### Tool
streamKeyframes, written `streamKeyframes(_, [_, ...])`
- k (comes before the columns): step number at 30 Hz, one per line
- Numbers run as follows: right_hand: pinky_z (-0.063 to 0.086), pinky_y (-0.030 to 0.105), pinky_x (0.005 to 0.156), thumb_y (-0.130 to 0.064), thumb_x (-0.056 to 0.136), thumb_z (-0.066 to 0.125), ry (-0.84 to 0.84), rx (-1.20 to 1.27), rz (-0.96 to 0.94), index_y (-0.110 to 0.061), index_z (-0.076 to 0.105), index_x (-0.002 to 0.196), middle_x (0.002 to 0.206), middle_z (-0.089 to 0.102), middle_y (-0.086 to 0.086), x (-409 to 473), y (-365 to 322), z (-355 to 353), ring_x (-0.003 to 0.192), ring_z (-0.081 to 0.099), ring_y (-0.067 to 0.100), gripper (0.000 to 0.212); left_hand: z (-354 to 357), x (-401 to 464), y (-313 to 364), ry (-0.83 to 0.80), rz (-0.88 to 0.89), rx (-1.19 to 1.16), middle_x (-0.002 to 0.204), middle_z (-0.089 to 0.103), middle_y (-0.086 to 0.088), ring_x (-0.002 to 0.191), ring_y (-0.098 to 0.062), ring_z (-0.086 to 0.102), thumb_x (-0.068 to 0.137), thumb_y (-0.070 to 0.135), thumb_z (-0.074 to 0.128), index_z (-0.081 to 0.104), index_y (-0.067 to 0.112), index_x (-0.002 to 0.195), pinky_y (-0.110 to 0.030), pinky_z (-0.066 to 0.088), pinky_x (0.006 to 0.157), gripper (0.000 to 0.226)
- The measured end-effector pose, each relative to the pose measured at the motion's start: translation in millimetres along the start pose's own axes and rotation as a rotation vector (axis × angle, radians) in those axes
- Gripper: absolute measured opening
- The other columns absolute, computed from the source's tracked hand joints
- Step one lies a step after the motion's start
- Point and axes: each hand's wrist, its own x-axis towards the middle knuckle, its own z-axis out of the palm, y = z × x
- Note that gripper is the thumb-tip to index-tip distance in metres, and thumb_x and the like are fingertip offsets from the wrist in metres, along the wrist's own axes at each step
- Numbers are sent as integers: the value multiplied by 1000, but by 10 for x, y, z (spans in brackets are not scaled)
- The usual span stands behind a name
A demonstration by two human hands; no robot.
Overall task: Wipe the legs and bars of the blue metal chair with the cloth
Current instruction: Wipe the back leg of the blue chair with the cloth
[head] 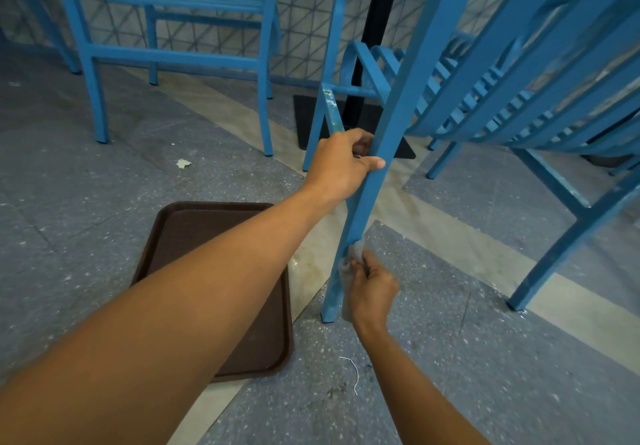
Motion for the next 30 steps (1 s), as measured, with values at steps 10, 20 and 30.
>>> streamKeyframes(10, [44,2,69,-1,89,55,3,49,0,-7,70,104,89,66,-2,-14,48,-291,75,56,2,22,-20,-12,17,-18,9,39,84,58,14,78,2,53,79,17,72,64,15,110,-5,39,67,32])
streamKeyframes(20, [42,16,67,-18,90,58,-16,389,-77,-15,58,85,83,48,-5,49,-314,-64,74,47,2,6,-6,1,12,6,31,75,87,60,12,81,-1,54,78,18,72,64,15,108,-6,38,69,32])
streamKeyframes(30, [42,33,65,-24,83,63,-164,486,178,-29,56,63,86,60,9,-51,-229,-2,70,54,16,21,-4,23,-7,6,40,100,87,58,12,86,-4,54,79,18,71,63,14,109,-14,42,78,31])
